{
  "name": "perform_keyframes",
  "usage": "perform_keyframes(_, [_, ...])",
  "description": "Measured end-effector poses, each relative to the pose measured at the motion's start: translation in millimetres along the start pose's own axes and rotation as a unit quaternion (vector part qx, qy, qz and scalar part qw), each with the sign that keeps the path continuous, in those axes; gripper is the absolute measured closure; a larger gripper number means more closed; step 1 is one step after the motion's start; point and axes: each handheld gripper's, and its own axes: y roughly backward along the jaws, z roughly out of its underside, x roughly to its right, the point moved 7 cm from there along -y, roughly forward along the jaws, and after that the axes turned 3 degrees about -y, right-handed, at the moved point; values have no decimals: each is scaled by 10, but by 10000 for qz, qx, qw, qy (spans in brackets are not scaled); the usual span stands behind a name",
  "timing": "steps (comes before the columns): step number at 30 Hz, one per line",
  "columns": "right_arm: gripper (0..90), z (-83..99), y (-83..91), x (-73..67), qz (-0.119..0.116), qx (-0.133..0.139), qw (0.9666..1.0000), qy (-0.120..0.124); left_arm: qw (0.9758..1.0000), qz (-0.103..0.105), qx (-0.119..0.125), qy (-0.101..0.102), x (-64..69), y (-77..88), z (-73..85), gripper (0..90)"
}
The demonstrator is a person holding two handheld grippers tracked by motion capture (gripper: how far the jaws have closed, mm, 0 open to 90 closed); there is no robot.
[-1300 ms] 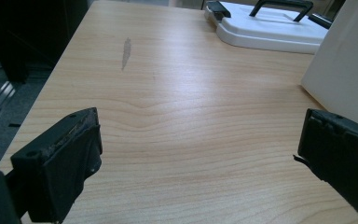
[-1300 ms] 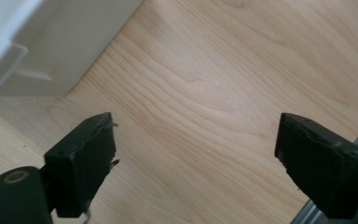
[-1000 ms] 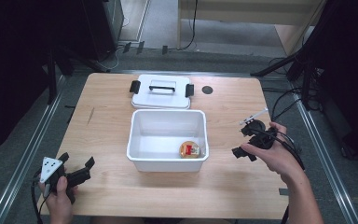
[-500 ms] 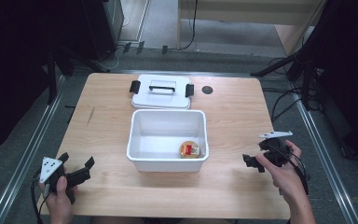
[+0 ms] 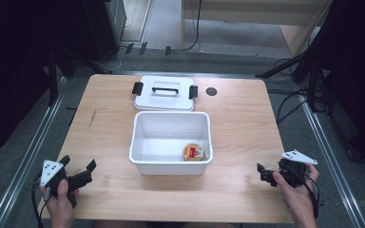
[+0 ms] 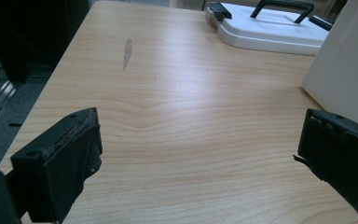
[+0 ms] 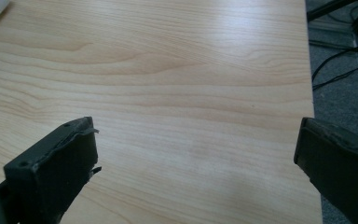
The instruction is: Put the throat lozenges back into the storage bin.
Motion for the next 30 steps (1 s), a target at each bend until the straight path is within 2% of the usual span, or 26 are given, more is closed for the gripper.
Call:
perform_keyframes(6, [0, 180, 26, 107, -4, 414, 9990, -191, 10000, -2, 3, 5, 0, 0, 0, 0])
perform_keyframes(14, [0, 345, 37, 205, -36, 706, 9967, -397, 10000, -1, 4, 2, 1, 0, 0, 0])
perform_keyframes(20, [0, 367, 137, 272, -182, 1090, 9915, -692, 10000, -3, -37, -5, 0, -5, 2, 0])
perform_keyframes(23, [0, 373, 127, 273, -145, 1089, 9909, -779, 10000, 9, -53, -24, 3, -8, 3, 0])
perform_keyframes(30, [0, 380, 126, 249, -117, 1061, 9916, -726, 10000, 7, -59, -16, 5, -15, 3, 0])
